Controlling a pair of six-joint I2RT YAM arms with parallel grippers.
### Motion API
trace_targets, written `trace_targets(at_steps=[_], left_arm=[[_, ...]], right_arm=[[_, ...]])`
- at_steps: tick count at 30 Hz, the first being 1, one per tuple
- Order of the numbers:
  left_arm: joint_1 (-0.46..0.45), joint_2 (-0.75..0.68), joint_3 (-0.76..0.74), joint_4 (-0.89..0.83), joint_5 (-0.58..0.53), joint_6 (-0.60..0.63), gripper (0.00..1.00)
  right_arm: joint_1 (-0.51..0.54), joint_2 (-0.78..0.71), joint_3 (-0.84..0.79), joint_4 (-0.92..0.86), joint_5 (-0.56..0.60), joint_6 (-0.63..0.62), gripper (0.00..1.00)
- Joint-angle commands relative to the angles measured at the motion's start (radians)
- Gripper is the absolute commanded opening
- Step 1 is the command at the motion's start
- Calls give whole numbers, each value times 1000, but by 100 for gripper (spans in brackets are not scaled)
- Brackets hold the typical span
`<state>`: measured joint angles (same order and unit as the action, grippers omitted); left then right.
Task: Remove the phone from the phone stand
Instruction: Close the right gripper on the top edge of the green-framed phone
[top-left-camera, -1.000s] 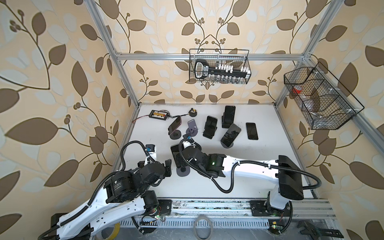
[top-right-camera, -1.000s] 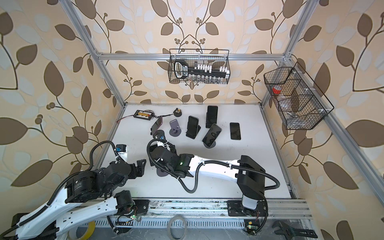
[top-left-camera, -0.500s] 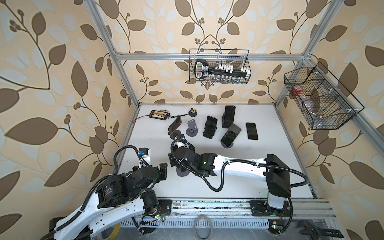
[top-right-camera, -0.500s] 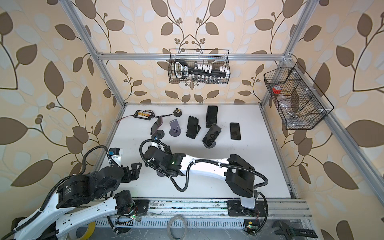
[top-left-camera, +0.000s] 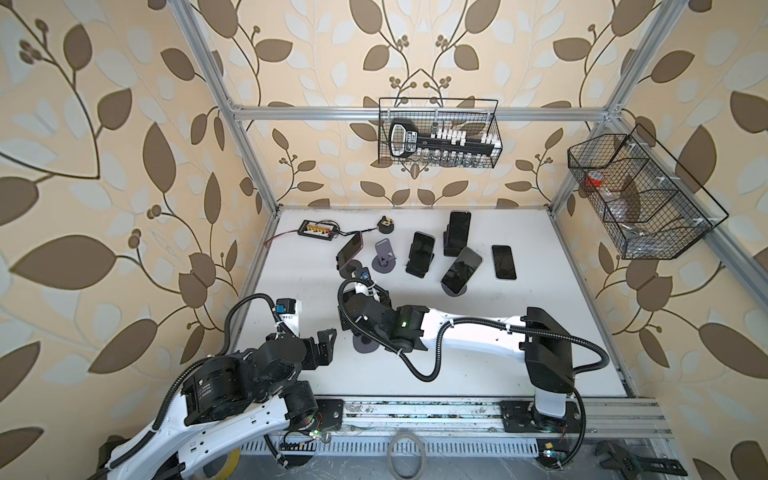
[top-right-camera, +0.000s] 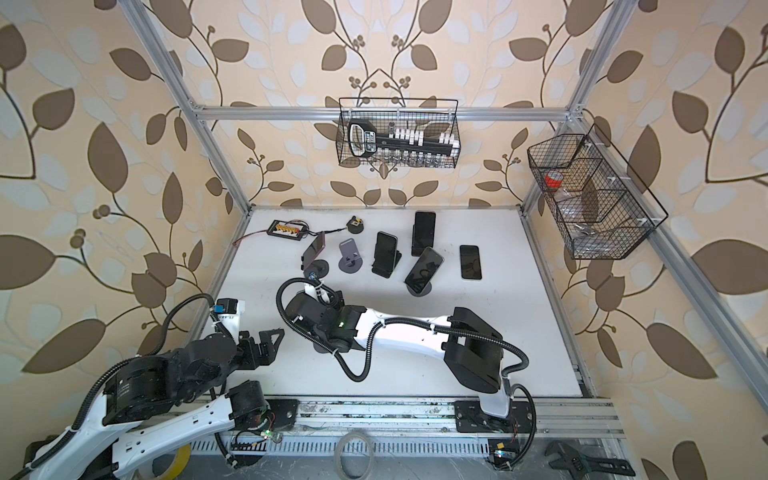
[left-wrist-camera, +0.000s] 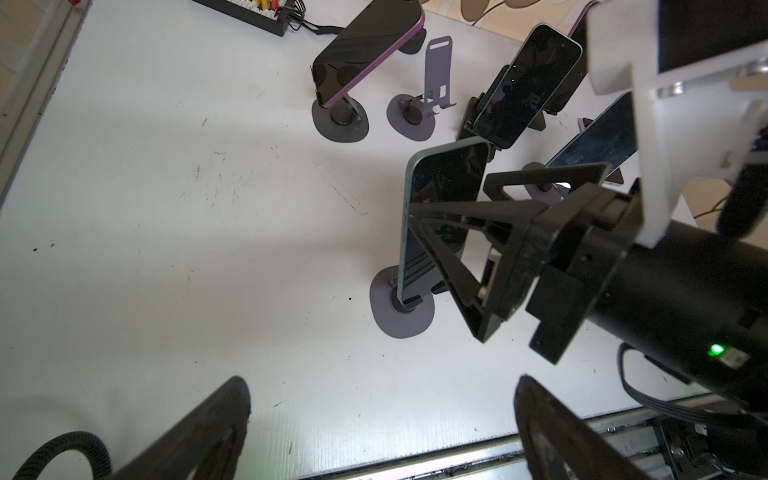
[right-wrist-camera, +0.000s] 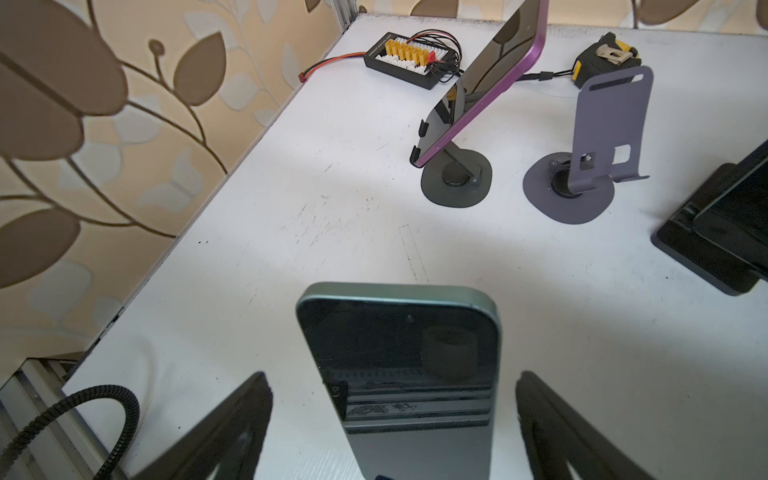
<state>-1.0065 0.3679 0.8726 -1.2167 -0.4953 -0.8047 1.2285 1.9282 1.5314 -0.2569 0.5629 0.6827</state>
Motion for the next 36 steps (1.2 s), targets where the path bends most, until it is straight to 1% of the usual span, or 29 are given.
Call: trace_targets(at_steps=[1,9,15,28,36], left_arm=[[5,-6,-18,44,33,44,99],[5,-20,-21,54,46,54,99],[4,-38,-26,63,51,61,99],[5,3,-26,66,64,66,99],[5,-5,-27,69,67,67,99]], right_arm=[[9,36,52,-31,27,-26,92],[9,79,104,-64,51,-82,92],[9,92,105,-73,61,-92,92],[9,111,106,-74,65,-121,91],[9,117,108,-77,60,-132,89]])
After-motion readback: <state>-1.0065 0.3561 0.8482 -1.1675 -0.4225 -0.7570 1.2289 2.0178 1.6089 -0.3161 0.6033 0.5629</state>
